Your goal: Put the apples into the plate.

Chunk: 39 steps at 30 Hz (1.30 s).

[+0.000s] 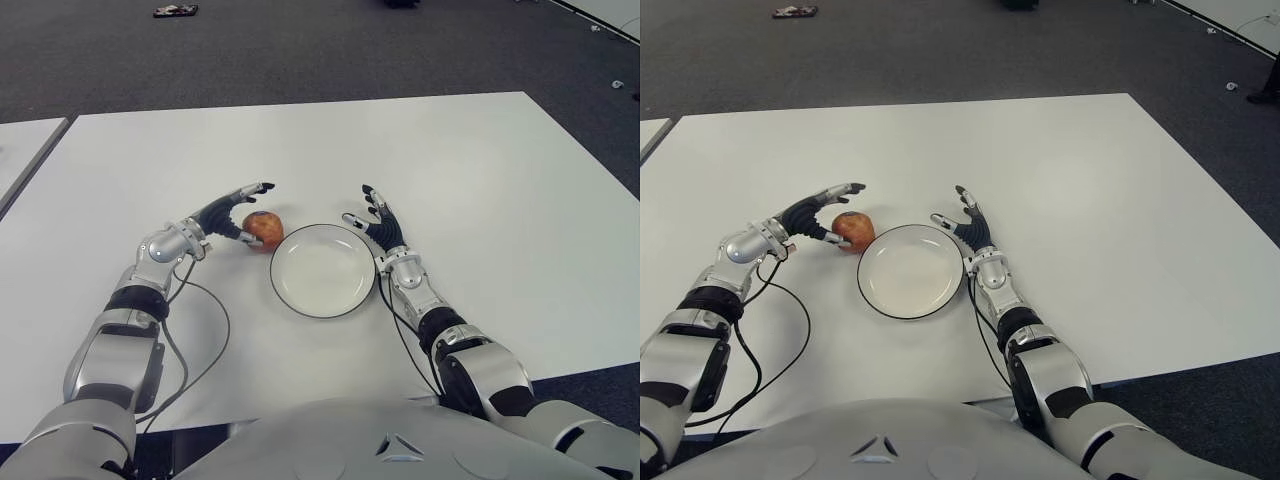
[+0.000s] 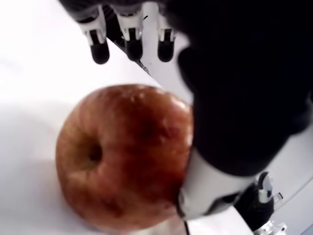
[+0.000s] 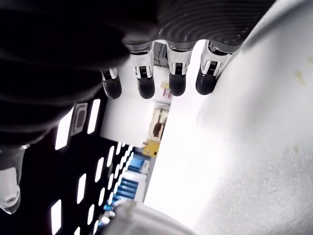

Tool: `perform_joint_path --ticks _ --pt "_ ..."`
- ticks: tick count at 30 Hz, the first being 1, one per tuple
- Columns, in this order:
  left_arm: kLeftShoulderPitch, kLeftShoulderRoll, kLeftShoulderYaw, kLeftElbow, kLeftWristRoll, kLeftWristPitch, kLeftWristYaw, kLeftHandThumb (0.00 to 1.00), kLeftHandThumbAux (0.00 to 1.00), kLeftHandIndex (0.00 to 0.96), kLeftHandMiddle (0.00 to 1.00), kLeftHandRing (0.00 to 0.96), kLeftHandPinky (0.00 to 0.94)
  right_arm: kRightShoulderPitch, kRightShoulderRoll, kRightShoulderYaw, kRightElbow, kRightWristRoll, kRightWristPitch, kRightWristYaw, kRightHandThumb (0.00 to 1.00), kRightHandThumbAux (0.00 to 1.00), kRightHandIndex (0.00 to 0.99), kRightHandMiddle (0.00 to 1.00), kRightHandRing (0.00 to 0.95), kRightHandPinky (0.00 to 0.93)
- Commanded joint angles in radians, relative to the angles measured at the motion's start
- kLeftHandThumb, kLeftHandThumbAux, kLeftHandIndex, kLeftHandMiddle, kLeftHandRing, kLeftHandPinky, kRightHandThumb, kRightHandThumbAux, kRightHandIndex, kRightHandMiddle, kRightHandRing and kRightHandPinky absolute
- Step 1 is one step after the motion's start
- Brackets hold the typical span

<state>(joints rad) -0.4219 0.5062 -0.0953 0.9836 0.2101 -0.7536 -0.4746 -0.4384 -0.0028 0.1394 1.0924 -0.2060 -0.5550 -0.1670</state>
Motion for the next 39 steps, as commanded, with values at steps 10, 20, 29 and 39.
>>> perform_joint_path --ticks 10,20,29,39 --pt "0.033 0.022 -0.027 -0.032 0.018 0.071 0.003 0.0 0.343 0.0 0.0 0.0 0.0 0.028 0.016 0.008 0.037 -0.009 0.041 0.015 0.049 0.528 0.0 0.0 0.0 0.001" --pt "0.034 0.024 -0.034 -0.027 0.02 0.054 0.01 0.0 0.338 0.0 0.0 0.0 0.0 0.029 0.018 0.006 0.036 -0.005 0.039 0.021 0.053 0.539 0.0 0.0 0.0 0.0" --pt "0.03 0.027 -0.042 -0.036 0.013 0.047 0.001 0.0 0.344 0.0 0.0 0.0 0.0 0.027 0.018 0.004 0.038 -0.003 0.039 0.021 0.059 0.54 0.0 0.0 0.0 0.0" --pt "0.03 0.024 -0.033 -0.043 -0.013 0.068 -0.02 0.0 0.365 0.0 0.0 0.0 0.0 0.03 0.014 0.006 0.034 -0.004 0.04 0.023 0.058 0.531 0.0 0.0 0.0 0.0"
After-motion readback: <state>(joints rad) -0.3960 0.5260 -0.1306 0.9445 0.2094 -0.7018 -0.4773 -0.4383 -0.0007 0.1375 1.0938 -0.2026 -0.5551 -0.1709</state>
